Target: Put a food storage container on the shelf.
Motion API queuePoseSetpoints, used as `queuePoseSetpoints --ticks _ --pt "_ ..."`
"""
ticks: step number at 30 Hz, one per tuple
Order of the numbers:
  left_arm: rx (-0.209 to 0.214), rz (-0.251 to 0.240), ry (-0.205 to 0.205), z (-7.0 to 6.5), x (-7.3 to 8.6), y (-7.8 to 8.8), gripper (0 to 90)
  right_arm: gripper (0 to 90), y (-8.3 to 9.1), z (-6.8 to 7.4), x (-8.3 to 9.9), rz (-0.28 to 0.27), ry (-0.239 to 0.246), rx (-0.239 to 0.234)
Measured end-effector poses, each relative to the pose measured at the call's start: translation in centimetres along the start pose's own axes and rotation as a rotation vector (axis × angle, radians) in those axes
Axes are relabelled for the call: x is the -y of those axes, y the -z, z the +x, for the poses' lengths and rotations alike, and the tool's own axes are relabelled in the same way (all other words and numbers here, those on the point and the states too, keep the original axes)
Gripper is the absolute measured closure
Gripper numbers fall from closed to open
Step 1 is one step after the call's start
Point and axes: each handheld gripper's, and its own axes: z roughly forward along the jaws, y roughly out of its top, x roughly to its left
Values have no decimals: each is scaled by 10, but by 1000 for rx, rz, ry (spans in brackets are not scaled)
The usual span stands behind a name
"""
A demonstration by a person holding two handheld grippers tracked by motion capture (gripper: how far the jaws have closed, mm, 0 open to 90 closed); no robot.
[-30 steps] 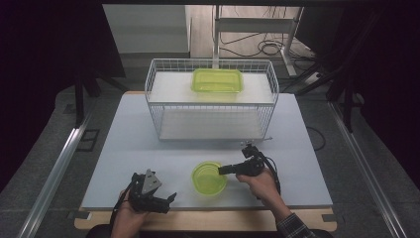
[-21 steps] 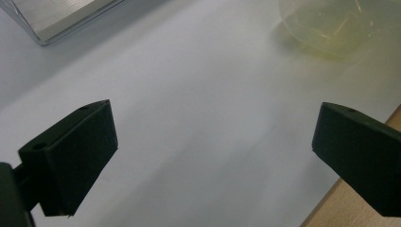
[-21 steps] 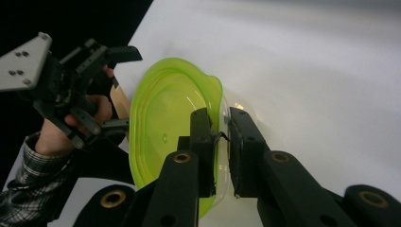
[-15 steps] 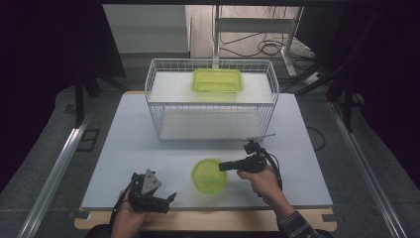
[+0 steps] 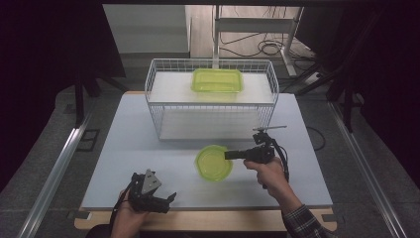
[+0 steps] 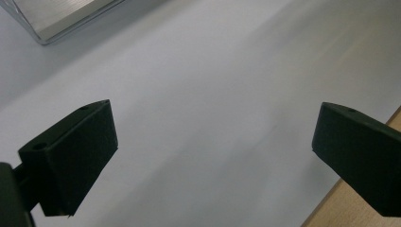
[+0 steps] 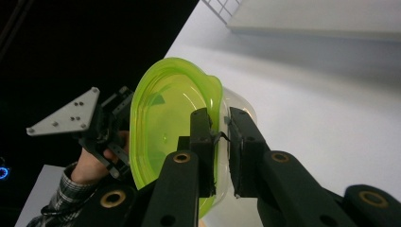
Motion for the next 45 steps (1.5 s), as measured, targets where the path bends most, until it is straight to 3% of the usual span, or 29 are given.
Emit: queuePoseSetpoints --ticks 25,45 --pt "3 4 3 1 0 0 6 811 42 34 -61 -132 23 2" --pt "4 -3 10 2 0 0 6 811 68 66 -123 -255 45 15"
